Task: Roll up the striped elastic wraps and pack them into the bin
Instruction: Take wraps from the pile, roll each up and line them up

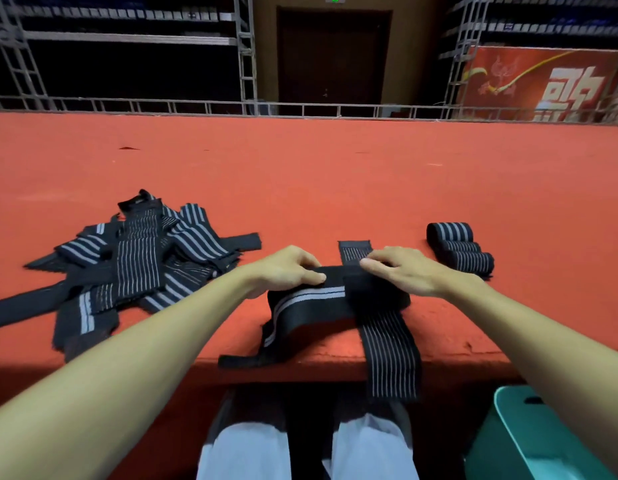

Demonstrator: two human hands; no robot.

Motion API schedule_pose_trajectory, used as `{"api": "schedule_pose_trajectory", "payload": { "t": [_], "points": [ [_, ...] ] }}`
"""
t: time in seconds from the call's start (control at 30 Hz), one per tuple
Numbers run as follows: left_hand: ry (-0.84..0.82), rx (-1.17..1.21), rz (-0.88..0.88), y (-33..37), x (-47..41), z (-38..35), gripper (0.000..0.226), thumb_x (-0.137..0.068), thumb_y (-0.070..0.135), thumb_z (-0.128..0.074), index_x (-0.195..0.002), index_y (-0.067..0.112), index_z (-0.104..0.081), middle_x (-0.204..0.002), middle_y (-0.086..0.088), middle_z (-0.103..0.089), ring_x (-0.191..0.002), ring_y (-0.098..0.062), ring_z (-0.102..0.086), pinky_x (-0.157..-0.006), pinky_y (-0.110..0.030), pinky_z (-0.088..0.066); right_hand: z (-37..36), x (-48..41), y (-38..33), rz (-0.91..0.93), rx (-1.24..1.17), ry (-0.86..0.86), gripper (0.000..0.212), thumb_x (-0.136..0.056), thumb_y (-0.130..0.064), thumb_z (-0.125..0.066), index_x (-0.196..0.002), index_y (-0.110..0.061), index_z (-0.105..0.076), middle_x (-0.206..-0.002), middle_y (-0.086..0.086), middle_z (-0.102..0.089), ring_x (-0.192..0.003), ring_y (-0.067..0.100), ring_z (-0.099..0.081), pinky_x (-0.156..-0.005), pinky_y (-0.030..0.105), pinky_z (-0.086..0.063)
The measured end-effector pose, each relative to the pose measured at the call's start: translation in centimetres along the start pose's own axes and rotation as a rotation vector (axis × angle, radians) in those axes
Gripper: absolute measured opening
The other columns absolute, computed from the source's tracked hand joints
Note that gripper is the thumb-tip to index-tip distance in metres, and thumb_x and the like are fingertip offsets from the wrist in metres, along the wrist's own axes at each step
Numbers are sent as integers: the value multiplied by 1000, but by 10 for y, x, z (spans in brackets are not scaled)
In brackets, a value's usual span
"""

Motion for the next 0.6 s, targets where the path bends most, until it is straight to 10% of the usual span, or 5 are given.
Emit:
{"api": "schedule_pose_trajectory", "payload": {
  "t": [0.2, 0.3, 0.47, 0.6],
  "points": [
    [0, -59, 8, -5, -9, -17, 17, -91, 27, -62, -91, 12, -71, -86, 2, -68, -77, -9, -58, -74, -24, -46, 26, 13, 51, -236, -341, 409, 20, -95, -23, -56, -107, -9, -66, -103, 5, -64, -67, 21, -67, -57, 21, -53],
    [27, -61, 15, -9, -16, -13, 16, -91, 25, -63, -91, 10, -71, -88, 0, -69, -78, -9, -59, -77, -26, -46, 21, 7, 75, -440, -484, 489, 32, -96, -26, -54, -110, 2, -63, -102, 15, -63, -75, 31, -67, -73, 41, -58],
    [67, -95, 11, -16, -19, 3, 12, -88, 12, -61, -90, 19, -71, -82, 8, -69, -74, -4, -59, -69, -12, -45, -28, -4, 93, -739, -701, 173, 37, -98, -36, -47, -90, -1, -57, -69, 15, -56, -52, 26, -53, -48, 30, -45],
    [108, -177, 77, -38, -20, 20, 15, -82, 11, -58, -83, 21, -69, -84, 4, -72, -79, -11, -62, -81, -29, -50, -39, -13, 86, -715, -602, 78, 47, -92, -54, -51, -74, -10, -57, -59, 7, -55, -49, 21, -48, -50, 25, -35]
  ]
}}
Point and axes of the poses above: each hand's wrist, its own x-axis away from the middle knuckle, its own z-axis out of the back of the hand, y = z × x, the point moved 7 cm from there along -x, towards the middle knuckle
